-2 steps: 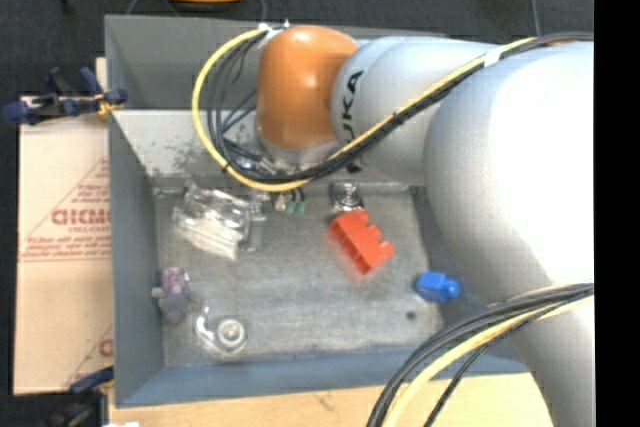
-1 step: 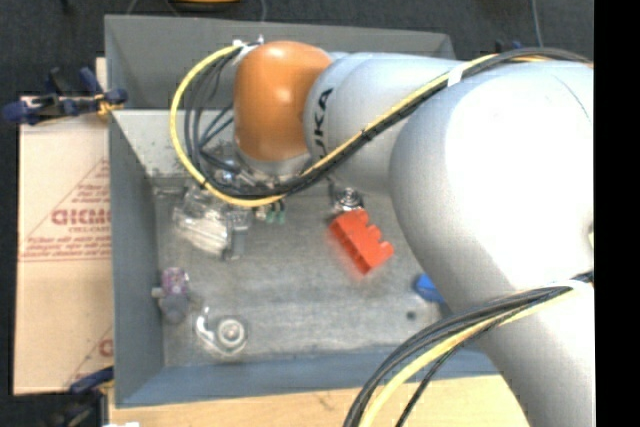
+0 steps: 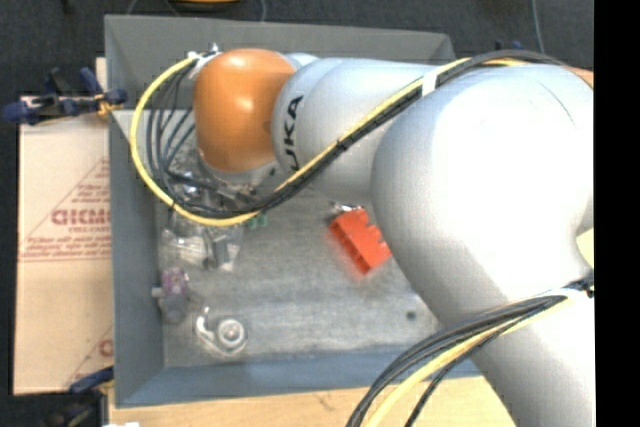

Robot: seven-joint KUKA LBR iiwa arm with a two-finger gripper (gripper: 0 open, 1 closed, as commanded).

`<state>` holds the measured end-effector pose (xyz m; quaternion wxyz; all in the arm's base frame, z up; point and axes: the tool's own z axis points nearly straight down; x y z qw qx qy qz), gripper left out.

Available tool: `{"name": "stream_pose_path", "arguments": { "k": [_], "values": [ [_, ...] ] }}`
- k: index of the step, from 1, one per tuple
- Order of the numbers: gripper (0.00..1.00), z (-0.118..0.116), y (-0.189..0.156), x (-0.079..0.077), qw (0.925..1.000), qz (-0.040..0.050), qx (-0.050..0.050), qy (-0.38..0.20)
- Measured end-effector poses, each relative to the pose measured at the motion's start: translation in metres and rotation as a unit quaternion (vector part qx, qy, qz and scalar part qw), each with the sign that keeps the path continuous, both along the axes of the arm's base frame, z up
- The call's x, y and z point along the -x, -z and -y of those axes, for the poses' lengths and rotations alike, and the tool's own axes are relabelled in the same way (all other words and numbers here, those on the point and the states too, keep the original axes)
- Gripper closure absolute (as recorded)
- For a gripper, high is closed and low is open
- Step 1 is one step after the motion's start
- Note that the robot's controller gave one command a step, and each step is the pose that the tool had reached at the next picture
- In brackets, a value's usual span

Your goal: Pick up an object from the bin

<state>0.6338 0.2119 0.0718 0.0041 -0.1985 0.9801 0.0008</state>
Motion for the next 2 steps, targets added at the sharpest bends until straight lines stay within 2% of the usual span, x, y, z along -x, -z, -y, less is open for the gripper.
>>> {"name": "stream_pose_path", "arguments": {
  "k": [1, 2],
  "values": [
    [1.00, 0.001, 0.000, 0.000, 1.0000, -0.0009, 0.000, 0.002],
    [1.00, 0.013, -0.149, -0.010, 0.9996, 0.0004, 0.001, -0.028]
  ]
}}
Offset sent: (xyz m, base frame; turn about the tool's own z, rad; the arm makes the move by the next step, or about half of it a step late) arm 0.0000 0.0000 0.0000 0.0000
